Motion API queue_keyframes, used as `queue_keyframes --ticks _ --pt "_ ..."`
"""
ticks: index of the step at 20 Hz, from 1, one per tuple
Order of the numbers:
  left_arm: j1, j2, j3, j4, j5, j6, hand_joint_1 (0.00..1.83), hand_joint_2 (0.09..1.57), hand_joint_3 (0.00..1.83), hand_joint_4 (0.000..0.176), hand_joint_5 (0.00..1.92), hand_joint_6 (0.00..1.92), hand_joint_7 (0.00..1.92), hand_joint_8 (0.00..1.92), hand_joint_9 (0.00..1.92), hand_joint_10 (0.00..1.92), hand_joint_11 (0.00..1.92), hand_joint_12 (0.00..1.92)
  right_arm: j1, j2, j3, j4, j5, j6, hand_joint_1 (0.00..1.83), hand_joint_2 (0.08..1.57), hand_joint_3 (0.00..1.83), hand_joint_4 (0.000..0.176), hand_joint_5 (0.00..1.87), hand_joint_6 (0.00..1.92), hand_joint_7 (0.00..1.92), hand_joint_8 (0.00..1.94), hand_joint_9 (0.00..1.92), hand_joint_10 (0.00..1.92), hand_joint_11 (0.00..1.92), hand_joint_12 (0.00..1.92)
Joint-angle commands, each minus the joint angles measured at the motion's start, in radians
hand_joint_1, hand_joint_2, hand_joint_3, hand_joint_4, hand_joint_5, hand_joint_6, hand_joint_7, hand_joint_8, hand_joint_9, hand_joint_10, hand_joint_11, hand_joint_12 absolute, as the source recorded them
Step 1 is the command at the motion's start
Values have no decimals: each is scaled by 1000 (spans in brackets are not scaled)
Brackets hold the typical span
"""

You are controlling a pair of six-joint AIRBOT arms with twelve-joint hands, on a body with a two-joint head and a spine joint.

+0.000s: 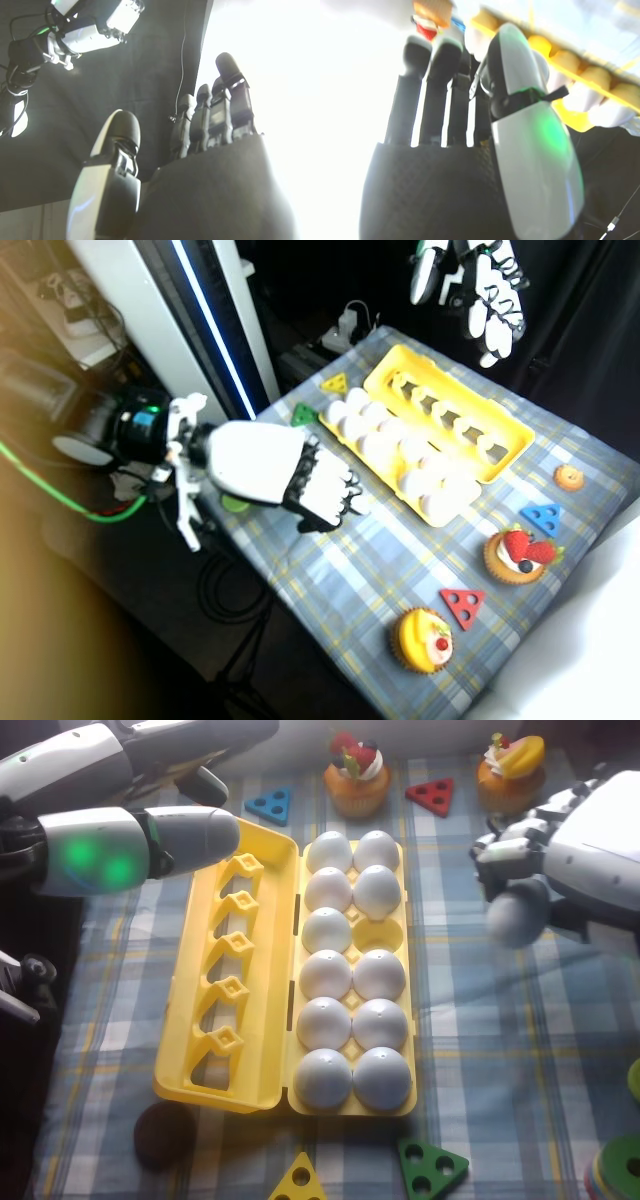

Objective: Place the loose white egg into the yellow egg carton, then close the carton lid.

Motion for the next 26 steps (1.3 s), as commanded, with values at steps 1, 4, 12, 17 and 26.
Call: queue_keyframes --ticks 1,4,12,17,26 --pt "-7 3 -2 -29 -119 -5 428 1363 0 28 170 7 113 5 92 7 0 969 19 0 5 -11 115 -2 1123 1376 22 0 450 1543 657 1822 907 1845 1098 1921" --pt "-6 3 -2 -31 -121 -5 482 1351 0 2 187 4 126 2 106 7 0 944 48 -24 15 -32 100 -2 1246 1239 0 0 759 1114 814 1531 869 1752 1075 1921" --pt "-7 3 -2 -31 -124 -4 507 1346 0 0 165 2 91 1 67 5 0 1010 94 -73 42 -55 85 -2 1310 1328 5 0 542 1413 555 1720 617 1823 806 1921" --pt "-7 2 0 -34 -124 -4 479 1361 1 10 128 1 51 1 33 2 0 818 132 -147 83 -66 64 -2 1124 1324 0 0 657 1402 579 1703 467 1613 472 1921" --pt "13 10 -7 -56 -147 2 492 1358 0 39 88 2 35 1 25 3 0 672 132 -24 2 -73 70 -2 870 1184 4 14 0 0 0 5 0 15 0 908"
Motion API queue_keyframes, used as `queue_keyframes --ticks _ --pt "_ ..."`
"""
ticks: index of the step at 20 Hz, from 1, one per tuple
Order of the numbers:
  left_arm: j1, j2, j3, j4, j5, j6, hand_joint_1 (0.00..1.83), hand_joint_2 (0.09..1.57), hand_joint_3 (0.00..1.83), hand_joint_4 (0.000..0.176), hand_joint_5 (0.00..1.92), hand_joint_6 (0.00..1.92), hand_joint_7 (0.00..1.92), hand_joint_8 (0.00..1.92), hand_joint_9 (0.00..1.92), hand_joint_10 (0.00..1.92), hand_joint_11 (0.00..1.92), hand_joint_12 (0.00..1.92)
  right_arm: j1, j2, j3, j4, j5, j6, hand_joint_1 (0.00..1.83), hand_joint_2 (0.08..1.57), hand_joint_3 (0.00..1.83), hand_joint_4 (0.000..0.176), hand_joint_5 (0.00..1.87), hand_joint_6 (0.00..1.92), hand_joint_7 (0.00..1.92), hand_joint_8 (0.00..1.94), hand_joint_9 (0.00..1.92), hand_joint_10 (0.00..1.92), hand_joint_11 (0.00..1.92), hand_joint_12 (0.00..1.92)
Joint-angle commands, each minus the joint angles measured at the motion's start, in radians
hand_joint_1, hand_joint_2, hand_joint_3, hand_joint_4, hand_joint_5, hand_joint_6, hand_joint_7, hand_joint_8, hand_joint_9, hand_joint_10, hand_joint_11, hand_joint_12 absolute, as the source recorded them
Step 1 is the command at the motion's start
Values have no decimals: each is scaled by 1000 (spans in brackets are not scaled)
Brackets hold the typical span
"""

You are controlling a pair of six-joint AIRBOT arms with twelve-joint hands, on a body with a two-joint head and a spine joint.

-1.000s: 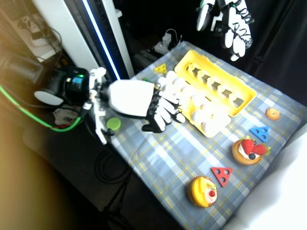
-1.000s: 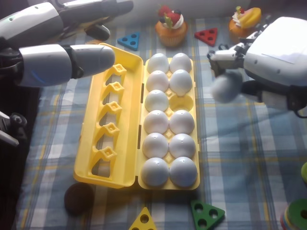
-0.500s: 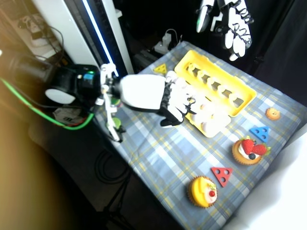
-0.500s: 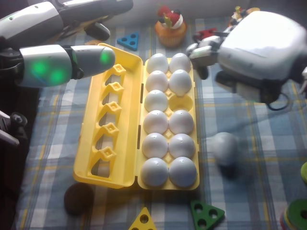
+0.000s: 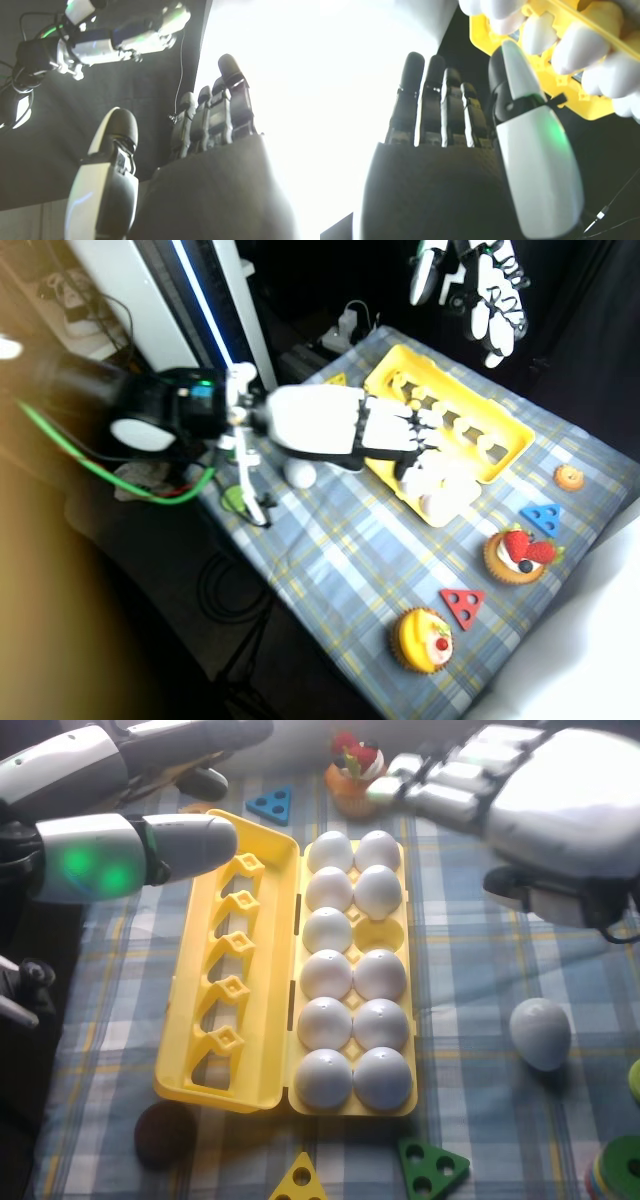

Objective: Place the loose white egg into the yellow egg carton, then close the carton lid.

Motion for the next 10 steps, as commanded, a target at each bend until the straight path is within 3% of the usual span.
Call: queue_keyframes --ticks 1,2,3,4,5,6,7,8,9,10 --pt "-6 7 -3 -31 -129 0 492 1358 0 39 88 2 35 1 25 3 0 672 4 29 -19 -7 130 14 870 1184 4 14 0 0 0 5 0 15 0 908" --pt "2 14 -8 -40 -137 5 510 1342 0 48 86 1 23 0 6 4 0 563 -4 51 -28 -30 130 41 810 1120 2 47 0 0 0 0 0 0 0 452" --pt "12 21 -12 -50 -147 10 510 1342 0 48 86 1 23 0 6 4 0 563 -19 76 -36 -60 132 84 810 1120 2 47 0 0 0 0 0 0 0 452" --pt "19 24 -14 -56 -154 14 529 1325 0 34 94 2 15 0 14 6 0 579 -32 92 -43 -85 132 114 834 1120 1 19 0 0 0 0 0 0 0 106" --pt "27 27 -15 -62 -160 18 541 1314 0 39 94 1 2 0 12 4 0 580 -51 111 -56 -106 134 138 828 1123 2 34 0 0 0 0 0 0 0 20" --pt "30 29 -16 -65 -163 19 554 1302 0 48 92 0 0 0 3 1 0 525 -63 124 -65 -122 137 155 783 1111 0 17 0 0 0 0 0 0 34 21" --pt "33 32 -18 -68 -166 19 557 1295 0 49 93 1 10 1 11 3 0 551 -79 138 -75 -143 142 181 676 1116 0 21 0 0 0 0 0 0 0 716" --pt "35 34 -18 -70 -168 20 557 1295 0 49 93 1 10 1 11 3 0 551 -93 151 -86 -155 142 190 676 1116 0 21 0 0 0 0 0 0 0 716" --pt "36 35 -18 -70 -168 20 568 1290 0 33 117 5 36 3 36 9 0 702 -108 166 -101 -167 143 190 710 1133 1 24 0 0 0 0 0 0 0 949" --pt "37 35 -18 -70 -167 20 506 1292 1 29 118 1 55 1 64 10 0 877 -128 192 -121 -187 142 197 748 1150 1 0 0 0 0 0 0 0 0 759"
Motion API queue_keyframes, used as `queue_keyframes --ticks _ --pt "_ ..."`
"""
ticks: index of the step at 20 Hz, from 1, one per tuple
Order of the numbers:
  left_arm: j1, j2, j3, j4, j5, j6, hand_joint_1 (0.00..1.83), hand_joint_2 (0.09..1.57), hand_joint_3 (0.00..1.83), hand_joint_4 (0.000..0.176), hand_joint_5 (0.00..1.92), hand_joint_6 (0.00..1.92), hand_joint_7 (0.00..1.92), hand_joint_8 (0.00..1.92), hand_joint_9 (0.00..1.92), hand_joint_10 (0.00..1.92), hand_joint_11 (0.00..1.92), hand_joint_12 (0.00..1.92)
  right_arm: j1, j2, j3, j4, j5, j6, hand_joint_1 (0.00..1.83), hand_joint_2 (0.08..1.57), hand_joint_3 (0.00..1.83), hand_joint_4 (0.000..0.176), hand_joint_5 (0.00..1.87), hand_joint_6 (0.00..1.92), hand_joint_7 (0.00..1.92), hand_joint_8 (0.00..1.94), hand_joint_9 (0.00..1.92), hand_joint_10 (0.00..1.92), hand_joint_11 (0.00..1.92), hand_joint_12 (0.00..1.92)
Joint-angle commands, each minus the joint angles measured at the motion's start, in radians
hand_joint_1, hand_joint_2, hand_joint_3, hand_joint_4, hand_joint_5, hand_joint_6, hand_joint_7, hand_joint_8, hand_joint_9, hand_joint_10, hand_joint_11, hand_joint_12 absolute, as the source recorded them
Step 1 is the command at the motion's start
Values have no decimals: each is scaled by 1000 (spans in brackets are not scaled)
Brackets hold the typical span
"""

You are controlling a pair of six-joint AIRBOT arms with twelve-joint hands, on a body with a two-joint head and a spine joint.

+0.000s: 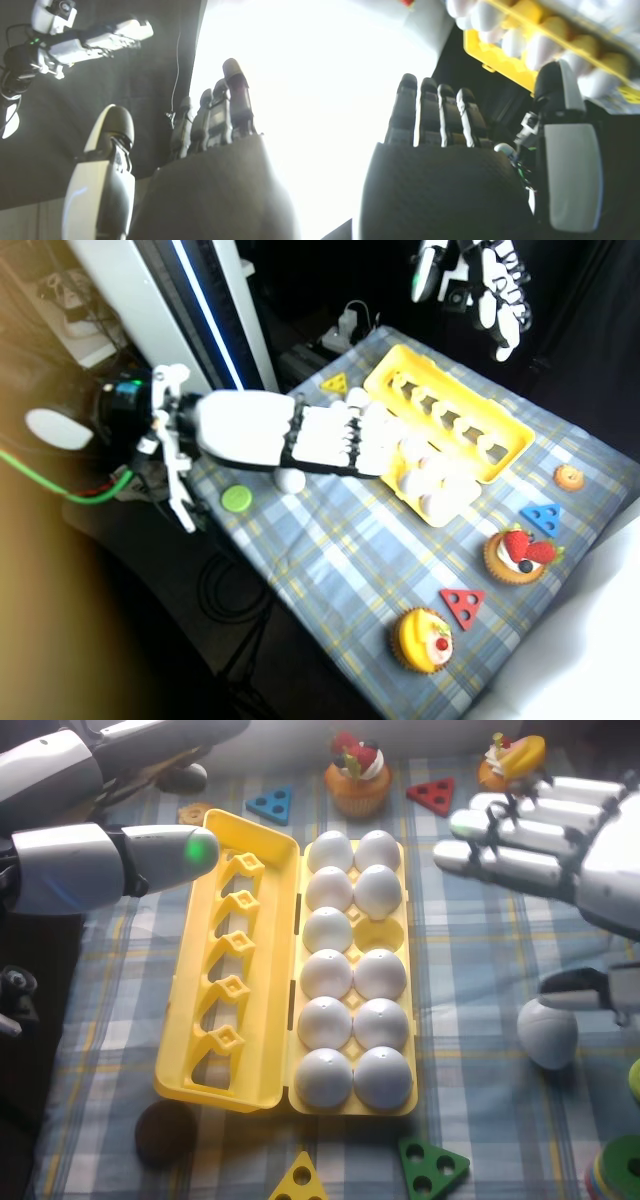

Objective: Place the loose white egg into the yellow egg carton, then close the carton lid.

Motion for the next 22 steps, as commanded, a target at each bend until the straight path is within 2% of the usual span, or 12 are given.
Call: queue_keyframes --ticks 1,3,5,6,7,8,9,12,13,14,17,22 --pt "-6 3 0 -27 -119 -5 468 1303 2 23 102 3 40 2 56 4 0 755 -1 18 -7 -13 118 26 780 1156 1 6 0 0 0 0 5 3 0 812" --pt "-6 3 1 -27 -116 -4 524 1291 0 12 137 9 80 6 94 15 0 900 -19 31 -2 -88 116 133 797 1165 2 0 0 0 0 0 10 6 0 894" --pt "-5 2 2 -27 -114 -4 513 1298 1 39 125 1 60 1 76 4 0 884 -23 32 0 -150 80 182 851 1173 2 0 0 0 0 0 17 12 0 973" --pt "-4 2 2 -27 -114 -4 441 1314 1 63 76 0 11 0 15 0 0 628 -23 32 0 -177 61 201 856 1167 0 0 0 0 0 0 3 2 0 806" --pt "-3 1 2 -27 -114 -4 483 1316 0 37 89 2 20 1 24 5 0 640 -23 35 0 -220 37 239 896 1149 0 0 0 0 0 0 0 0 0 387" --pt "-3 2 3 -27 -113 -4 483 1316 0 37 89 2 20 1 24 5 0 640 -23 39 0 -260 17 271 896 1149 0 0 0 0 0 0 0 0 0 387" --pt "-3 2 3 -27 -111 -4 545 1300 0 32 102 0 34 0 41 7 0 807 -23 45 0 -302 -7 307 926 1138 0 0 0 0 0 0 0 0 0 453" --pt "-3 0 4 -27 -108 -4 532 1309 0 37 85 2 19 1 29 3 0 795 -23 48 1 -400 -63 368 942 1151 2 0 0 0 0 0 18 8 0 527" --pt "-3 -1 4 -27 -107 -4 550 1306 0 28 120 4 39 2 49 7 0 946 -23 48 1 -430 -83 380 1044 1125 0 0 11 4 16 3 54 28 0 687" --pt "-3 -2 5 -27 -107 -4 538 1307 0 33 137 4 46 1 52 6 0 932 -22 44 1 -469 -110 392 1093 1106 0 0 28 9 49 8 81 43 0 961" --pt "-3 -7 8 -27 -104 -4 536 1306 0 38 148 2 54 1 64 6 0 930 -20 29 9 -514 -148 408 1105 1111 0 0 69 18 99 9 117 66 0 1207" --pt "-3 -8 9 -27 -105 -4 524 1306 1 59 113 1 31 1 25 0 0 726 -12 -13 32 -535 -176 408 1105 1131 1 0 93 7 130 3 131 67 0 1032"
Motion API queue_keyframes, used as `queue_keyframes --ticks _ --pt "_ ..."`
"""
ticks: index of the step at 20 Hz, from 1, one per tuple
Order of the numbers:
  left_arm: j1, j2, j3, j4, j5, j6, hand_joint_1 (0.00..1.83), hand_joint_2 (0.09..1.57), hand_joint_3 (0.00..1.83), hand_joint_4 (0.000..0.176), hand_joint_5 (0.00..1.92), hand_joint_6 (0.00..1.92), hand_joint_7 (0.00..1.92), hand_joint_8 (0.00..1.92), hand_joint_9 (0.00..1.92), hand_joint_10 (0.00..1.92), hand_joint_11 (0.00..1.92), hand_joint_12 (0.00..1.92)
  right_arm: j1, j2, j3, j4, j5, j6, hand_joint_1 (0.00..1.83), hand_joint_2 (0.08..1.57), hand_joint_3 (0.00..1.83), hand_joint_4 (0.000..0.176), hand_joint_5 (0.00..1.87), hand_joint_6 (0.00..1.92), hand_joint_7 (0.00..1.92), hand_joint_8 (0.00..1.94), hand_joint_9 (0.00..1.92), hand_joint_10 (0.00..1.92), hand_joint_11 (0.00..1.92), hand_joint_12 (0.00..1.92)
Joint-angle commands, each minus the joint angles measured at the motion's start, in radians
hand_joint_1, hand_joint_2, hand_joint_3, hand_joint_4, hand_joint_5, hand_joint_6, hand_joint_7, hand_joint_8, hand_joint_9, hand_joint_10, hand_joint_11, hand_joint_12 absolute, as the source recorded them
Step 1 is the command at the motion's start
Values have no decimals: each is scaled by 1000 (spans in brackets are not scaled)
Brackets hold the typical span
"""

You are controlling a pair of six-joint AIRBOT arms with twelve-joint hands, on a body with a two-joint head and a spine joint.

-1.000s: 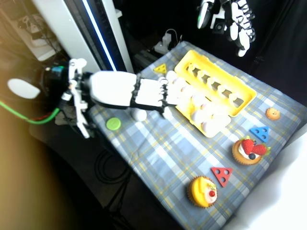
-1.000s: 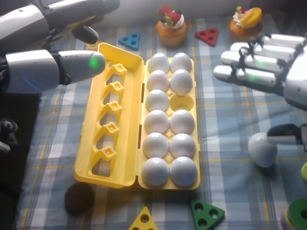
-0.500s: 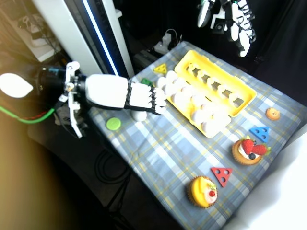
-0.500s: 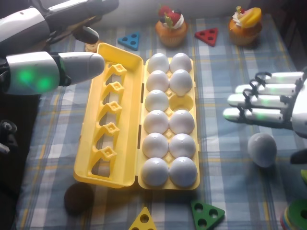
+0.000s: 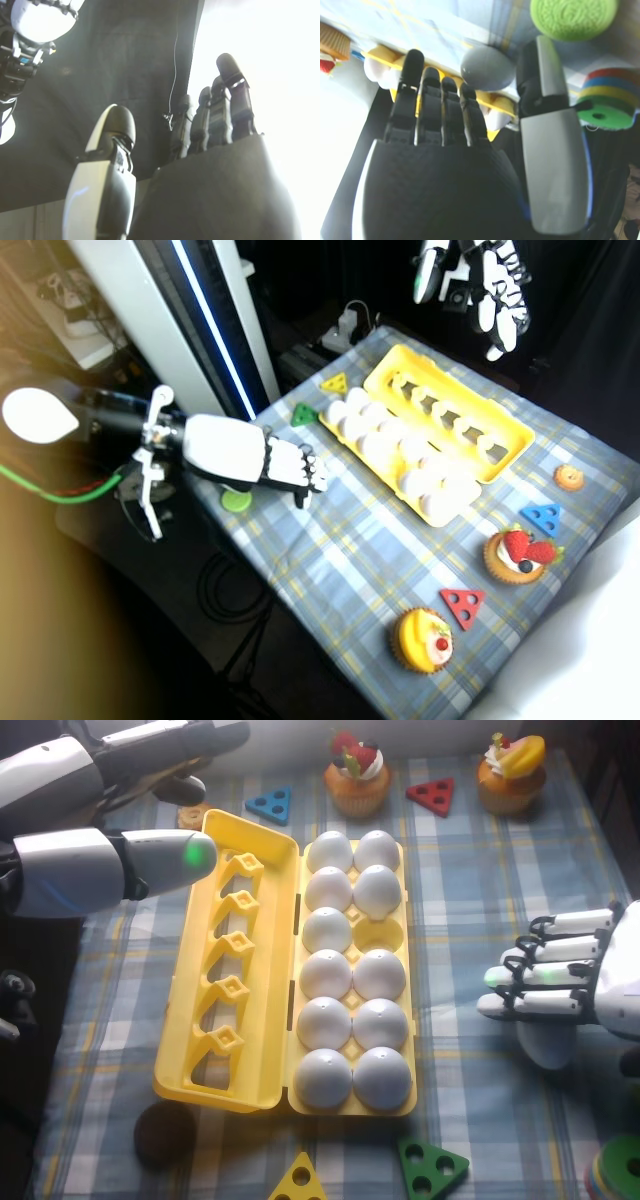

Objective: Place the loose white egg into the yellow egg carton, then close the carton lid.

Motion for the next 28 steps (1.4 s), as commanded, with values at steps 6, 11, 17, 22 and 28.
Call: queue_keyframes --ticks 6,11,17,22,28 --pt "-9 -5 5 -25 -118 -5 503 1316 3 42 125 2 65 2 47 4 0 751 21 -41 20 -6 68 0 1058 1159 2 0 275 54 334 14 220 214 0 1327" --pt "-8 -6 5 -26 -120 -5 477 1324 1 64 106 1 46 2 25 4 0 786 22 -99 55 -21 42 0 1361 1164 0 0 841 970 919 1194 807 1462 589 1734" --pt "0 -4 4 -30 -128 -5 482 1334 2 49 135 2 73 0 45 4 0 876 76 -71 50 -15 75 0 1361 1193 0 0 755 1068 845 1324 816 1533 761 1790" --pt "5 -3 3 -33 -134 -5 535 1330 0 68 103 5 16 2 10 6 0 642 136 -49 49 84 115 -83 1350 1206 2 0 695 1232 822 1300 796 1506 718 1770" --pt "5 -4 4 -37 -139 -5 569 1322 0 45 118 2 18 1 32 2 0 766 191 -50 76 191 129 -195 1353 1197 2 0 683 1332 873 1175 783 1453 519 1732"
